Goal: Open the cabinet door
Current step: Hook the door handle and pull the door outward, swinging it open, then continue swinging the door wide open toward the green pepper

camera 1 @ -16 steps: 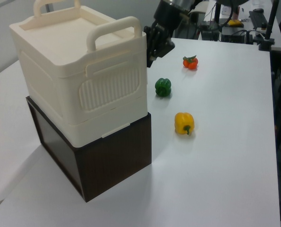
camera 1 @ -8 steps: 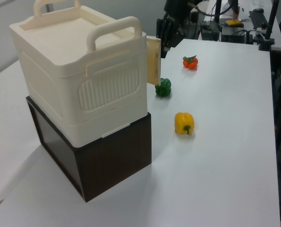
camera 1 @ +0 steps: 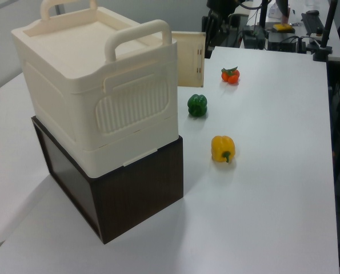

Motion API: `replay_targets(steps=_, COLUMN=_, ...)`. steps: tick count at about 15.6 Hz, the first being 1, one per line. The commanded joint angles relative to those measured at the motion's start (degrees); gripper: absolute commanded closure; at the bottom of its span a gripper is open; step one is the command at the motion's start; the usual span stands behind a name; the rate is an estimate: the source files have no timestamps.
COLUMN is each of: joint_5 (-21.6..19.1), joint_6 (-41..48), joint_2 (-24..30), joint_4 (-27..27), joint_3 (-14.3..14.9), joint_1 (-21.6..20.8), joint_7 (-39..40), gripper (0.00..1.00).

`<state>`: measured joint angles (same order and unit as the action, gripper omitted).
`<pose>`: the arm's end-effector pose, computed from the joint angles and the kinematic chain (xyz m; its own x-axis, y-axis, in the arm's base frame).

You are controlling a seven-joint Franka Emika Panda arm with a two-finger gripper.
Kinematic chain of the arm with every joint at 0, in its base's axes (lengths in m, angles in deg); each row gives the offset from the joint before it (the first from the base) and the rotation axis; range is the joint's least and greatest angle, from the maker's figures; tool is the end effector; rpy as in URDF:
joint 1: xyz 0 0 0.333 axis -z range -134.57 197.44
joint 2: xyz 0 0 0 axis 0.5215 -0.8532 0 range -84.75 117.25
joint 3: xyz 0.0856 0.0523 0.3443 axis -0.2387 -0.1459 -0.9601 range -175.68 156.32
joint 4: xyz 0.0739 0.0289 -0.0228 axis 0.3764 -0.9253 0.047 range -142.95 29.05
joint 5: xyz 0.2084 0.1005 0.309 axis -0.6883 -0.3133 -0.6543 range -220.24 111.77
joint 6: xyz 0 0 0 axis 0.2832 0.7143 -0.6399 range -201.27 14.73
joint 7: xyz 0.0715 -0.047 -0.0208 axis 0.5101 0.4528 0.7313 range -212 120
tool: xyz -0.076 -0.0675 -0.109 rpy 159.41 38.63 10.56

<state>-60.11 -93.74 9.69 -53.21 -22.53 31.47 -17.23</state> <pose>0.6094 0.1423 0.6243 0.7307 0.6211 0.2834 0.6453 -0.7638 0.0101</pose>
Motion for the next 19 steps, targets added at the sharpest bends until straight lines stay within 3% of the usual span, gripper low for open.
replay_targets(steps=1, joint_5=-1.51, joint_6=-0.63, joint_2=0.5, joint_4=-1.46, joint_3=3.18, joint_1=2.07, joint_7=0.23, gripper=0.89)
replay_targets(steps=5, joint_5=-2.83, joint_6=-4.94, joint_2=0.67, joint_4=-1.54, joint_3=6.34, joint_1=3.3, joint_7=-0.3, gripper=0.76)
replay_targets(steps=9, joint_5=-2.92, joint_6=0.16, joint_2=1.29, joint_4=-1.1, joint_3=7.49, joint_1=3.31, joint_7=-0.3, gripper=0.39)
replay_targets(steps=12, joint_5=-3.79, joint_6=-2.46, joint_2=1.02, joint_4=-1.28, joint_3=6.97, joint_1=2.86, joint_7=-0.38, gripper=0.0)
replay_targets(steps=19, joint_5=-5.99, joint_6=-14.15, joint_2=-0.2, joint_4=-3.13, joint_3=7.05, joint_1=3.13, joint_7=-3.45, gripper=0.0)
